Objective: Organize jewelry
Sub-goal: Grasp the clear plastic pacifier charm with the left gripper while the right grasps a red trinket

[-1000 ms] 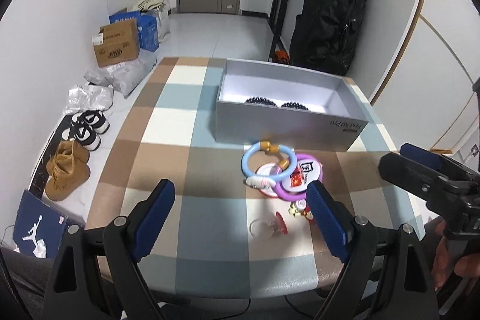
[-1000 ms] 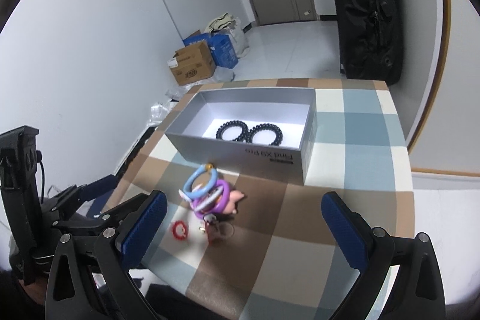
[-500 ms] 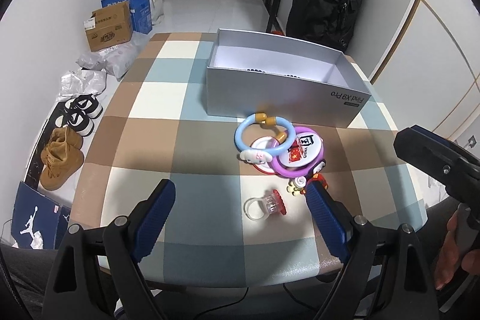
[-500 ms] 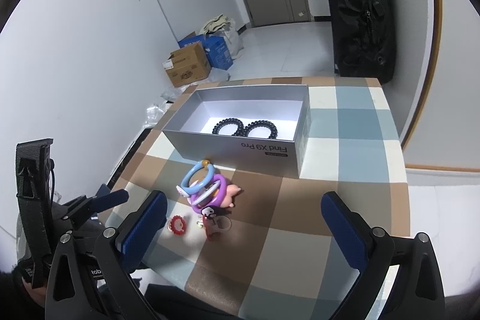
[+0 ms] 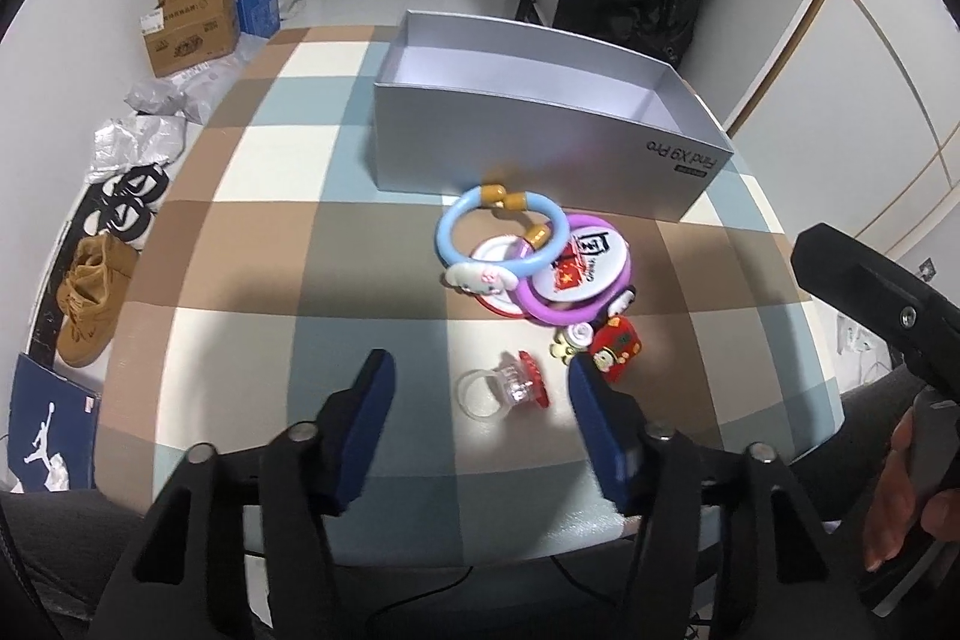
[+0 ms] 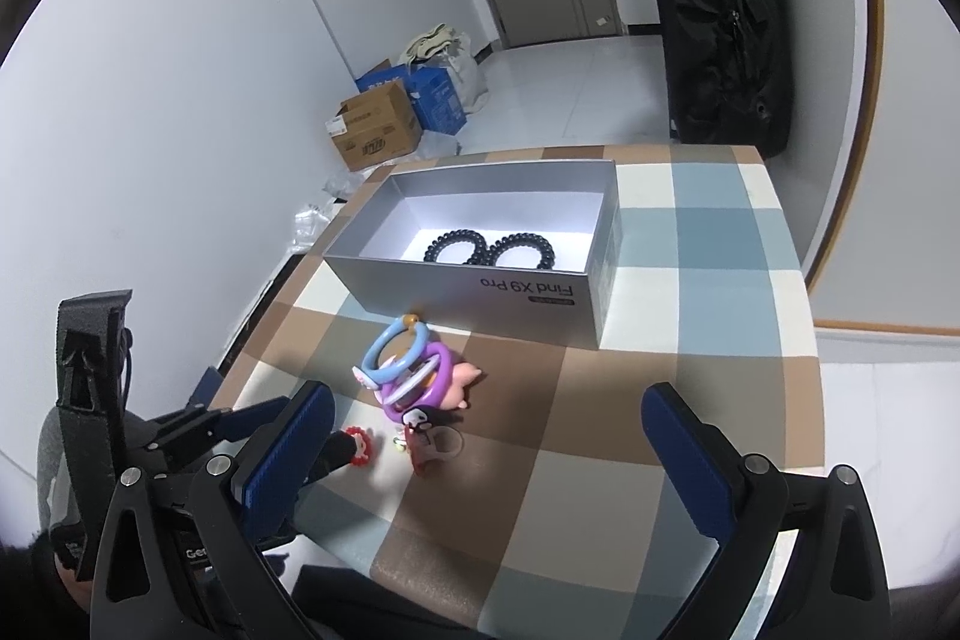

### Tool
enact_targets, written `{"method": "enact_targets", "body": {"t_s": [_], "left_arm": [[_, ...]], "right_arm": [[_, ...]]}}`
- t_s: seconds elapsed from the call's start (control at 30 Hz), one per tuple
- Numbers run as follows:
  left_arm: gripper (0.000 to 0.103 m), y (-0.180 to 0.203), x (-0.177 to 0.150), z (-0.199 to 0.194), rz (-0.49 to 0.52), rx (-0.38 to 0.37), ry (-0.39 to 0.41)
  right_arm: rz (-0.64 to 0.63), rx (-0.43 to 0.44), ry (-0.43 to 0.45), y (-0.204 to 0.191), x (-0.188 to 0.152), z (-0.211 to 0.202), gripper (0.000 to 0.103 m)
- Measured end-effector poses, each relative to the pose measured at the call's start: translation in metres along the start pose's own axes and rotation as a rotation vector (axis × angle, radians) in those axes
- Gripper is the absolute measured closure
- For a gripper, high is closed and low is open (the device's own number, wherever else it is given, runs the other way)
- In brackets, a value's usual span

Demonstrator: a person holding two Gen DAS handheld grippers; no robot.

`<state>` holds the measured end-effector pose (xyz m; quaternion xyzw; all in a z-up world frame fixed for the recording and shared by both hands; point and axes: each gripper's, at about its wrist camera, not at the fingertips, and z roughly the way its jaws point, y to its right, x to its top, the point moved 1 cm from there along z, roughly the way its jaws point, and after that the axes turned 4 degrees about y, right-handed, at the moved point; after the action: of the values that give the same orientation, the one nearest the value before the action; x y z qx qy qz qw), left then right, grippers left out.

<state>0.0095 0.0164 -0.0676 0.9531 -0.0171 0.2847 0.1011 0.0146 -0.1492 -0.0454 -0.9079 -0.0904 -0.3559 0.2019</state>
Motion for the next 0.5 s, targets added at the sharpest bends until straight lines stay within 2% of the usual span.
{"method": "enact_targets", "body": {"t_s": [0.2,0.27,0.5], "left_arm": [[0.069,0.0028,-0.0021,0.0053,0.007,-0.016,-0.037],[0.078,0.0021,-0.0027,0.0093,0.003,-0.026,-0.062],[0.079,0.003,-0.002,0.0081,-0.001,-0.048,-0.072]], "right_arm": [[0.011,0.005,-0.005,0.0014,0.0005,0.0013,0.0],[0.012,0.008,-0.006,0.0013,0.0003,0.0015,0.0],[0.011,0.011,-0.014,-0.0008,-0.0012,0.002,0.0]]}}
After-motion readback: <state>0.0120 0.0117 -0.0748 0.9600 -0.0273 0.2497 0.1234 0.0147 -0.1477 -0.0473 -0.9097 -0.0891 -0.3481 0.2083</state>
